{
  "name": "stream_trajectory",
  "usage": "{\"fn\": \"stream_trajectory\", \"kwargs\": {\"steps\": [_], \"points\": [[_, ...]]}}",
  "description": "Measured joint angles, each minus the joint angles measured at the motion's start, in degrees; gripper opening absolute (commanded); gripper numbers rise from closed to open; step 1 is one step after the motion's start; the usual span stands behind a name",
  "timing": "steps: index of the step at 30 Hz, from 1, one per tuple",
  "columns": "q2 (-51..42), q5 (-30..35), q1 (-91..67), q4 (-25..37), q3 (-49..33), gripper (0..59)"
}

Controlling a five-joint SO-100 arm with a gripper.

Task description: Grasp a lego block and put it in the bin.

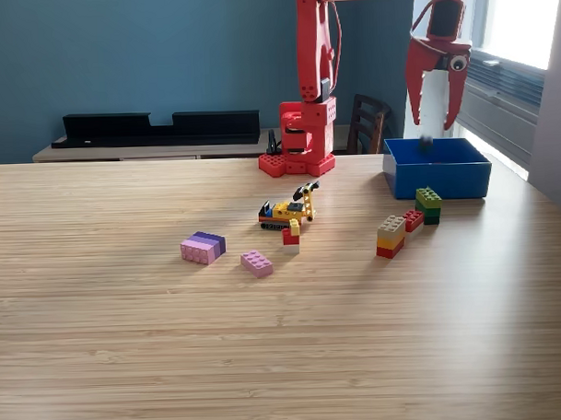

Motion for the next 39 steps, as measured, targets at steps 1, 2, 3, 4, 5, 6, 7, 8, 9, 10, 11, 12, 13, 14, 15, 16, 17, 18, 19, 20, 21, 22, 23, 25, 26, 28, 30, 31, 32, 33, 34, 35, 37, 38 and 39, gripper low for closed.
{"fn": "stream_trajectory", "kwargs": {"steps": [1, 2, 3, 4, 5, 6, 7, 8, 9, 10, 11, 12, 13, 14, 15, 16, 17, 18, 19, 20, 21, 22, 23, 25, 26, 28, 30, 31, 32, 33, 34, 35, 37, 38, 39], "points": [[0.0, 0.0, 0.0, 0.0, 0.0, 30.5], [0.0, 0.0, 0.0, 0.0, 0.0, 29.7], [0.0, 0.0, 0.0, 0.0, 0.0, 28.5], [0.0, 0.0, 0.0, 0.0, 0.0, 26.7], [0.0, 0.0, 0.0, 0.0, 0.0, 24.1], [0.0, 0.0, 0.0, 0.0, 0.0, 20.2], [0.0, 0.0, 0.0, 0.0, 0.0, 16.2], [0.0, 0.0, 0.2, 0.0, 0.0, 13.0], [0.0, 0.0, 0.4, 0.0, 0.0, 9.8], [0.0, 0.0, 1.1, 0.0, 0.0, 6.5], [0.0, -0.2, 2.1, 0.0, 0.0, 3.6], [0.0, 0.4, 3.4, 0.0, 0.0, 0.1], [0.0, 1.1, 4.9, 0.0, -0.1, 0.1], [0.0, 1.5, 6.7, 0.0, -0.4, 0.1], [0.0, 1.8, 8.6, 0.0, -0.8, 0.1], [0.0, 2.5, 10.4, 0.0, -1.6, 0.1], [0.0, 3.3, 12.2, 0.0, -2.6, 0.1], [0.0, 3.6, 14.6, 0.0, -3.9, 0.1], [0.0, 4.2, 17.6, 0.0, -5.1, 0.1], [0.0, 5.1, 21.4, 0.0, -6.2, 0.1], [0.0, 6.1, 24.8, 0.0, -7.3, 0.1], [0.0, 6.8, 28.0, 0.0, -8.5, 0.1], [0.0, 7.4, 31.0, 0.0, -9.6, 0.1], [0.0, 8.9, 37.0, -0.4, -11.6, 0.1], [0.0, 9.6, 40.1, -0.9, -12.2, 0.1], [0.0, 10.8, 44.6, -2.2, -13.4, 0.1], [0.0, 10.5, 50.3, -3.3, -14.0, 0.1], [0.0, 11.1, 53.4, -3.8, -14.1, 0.1], [0.0, 10.8, 55.9, -4.1, -14.2, 0.1], [0.0, 10.3, 57.6, -4.4, -14.2, 0.1], [0.0, 9.8, 58.9, -4.6, -14.2, 0.1], [0.0, 9.6, 60.0, -4.6, -14.2, 0.1], [0.0, 9.1, 61.8, -4.6, -14.2, 0.1], [0.0, 8.9, 62.3, -4.9, -14.2, 0.1], [0.0, 8.7, 62.6, -5.2, -14.2, 0.1]]}}
